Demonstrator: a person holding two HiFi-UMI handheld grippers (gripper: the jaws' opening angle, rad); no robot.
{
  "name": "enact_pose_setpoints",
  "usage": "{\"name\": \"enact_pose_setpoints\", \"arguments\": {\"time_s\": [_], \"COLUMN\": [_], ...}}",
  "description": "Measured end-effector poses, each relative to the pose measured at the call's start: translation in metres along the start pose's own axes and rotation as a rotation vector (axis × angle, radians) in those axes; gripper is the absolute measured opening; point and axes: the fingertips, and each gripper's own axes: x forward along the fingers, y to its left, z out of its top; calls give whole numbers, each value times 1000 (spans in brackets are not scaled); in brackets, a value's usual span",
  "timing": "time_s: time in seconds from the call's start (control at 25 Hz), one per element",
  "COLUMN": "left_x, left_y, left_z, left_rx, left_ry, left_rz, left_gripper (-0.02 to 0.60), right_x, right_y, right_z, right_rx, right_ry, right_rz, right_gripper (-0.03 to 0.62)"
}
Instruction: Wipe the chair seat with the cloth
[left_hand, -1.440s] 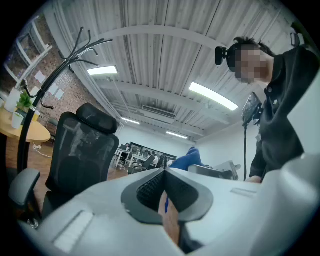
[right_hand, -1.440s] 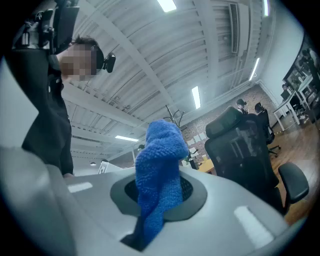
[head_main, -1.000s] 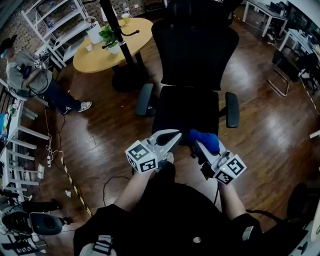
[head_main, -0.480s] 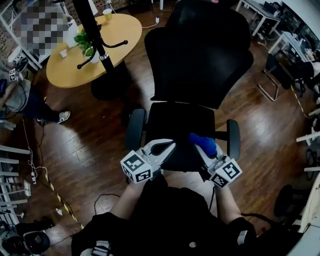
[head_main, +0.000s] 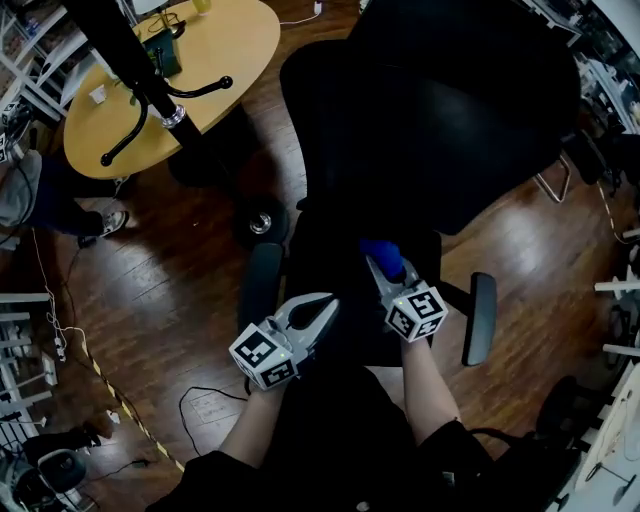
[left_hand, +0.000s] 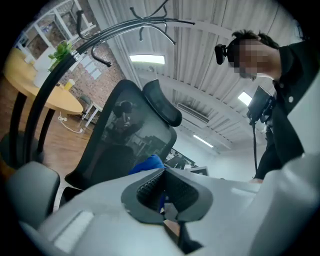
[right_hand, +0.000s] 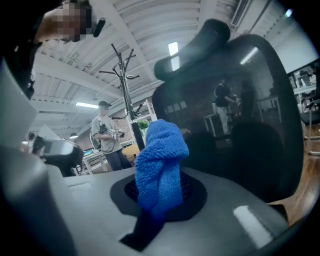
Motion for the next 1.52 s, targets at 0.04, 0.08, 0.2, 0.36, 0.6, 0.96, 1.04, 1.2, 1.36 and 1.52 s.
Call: {"name": "enact_pose_setpoints", "arguments": {"time_s": [0.04,0.08,0.2,0.36,0.6,0.96,1.04,1.2,1.36,1.52], "left_x": [0,1,6,5,10,15,18,23,28,31], "left_y": [4,10,41,67,69,77,75,71,65,66], "left_z": [-11,-22,-42,-63,-73,-72,-73,-76,-76,-79], "left_rx": [-10,-20,-35,-67,-75,-44,-38,-26,-20,-19], "left_ry": [-8,-15,-33,-48,-55,-23,-7,19,39,58], "left_rz": [17,30,60,80,67,86,81,64,44,33], "left_gripper": [0,0,0,0,0,0,0,0,0,0], "right_x": [13,28,88,159,197,159,133,70,-8,-66], "right_y": [-10,-22,-57,-78,-79,-117,-144,-203,-264,-300], "right_z": [-18,-38,-96,-167,-221,-228,-232,-230,-220,-216], "right_rx": [17,31,58,70,-66,-92,-93,-88,-63,-48], "right_ry": [9,22,95,213,370,413,432,466,496,516], "right_rz": [-9,-21,-65,-85,-113,-223,-280,-407,-575,-671], "right_gripper": [38,38,38,38,38,38,38,38,38,38]}}
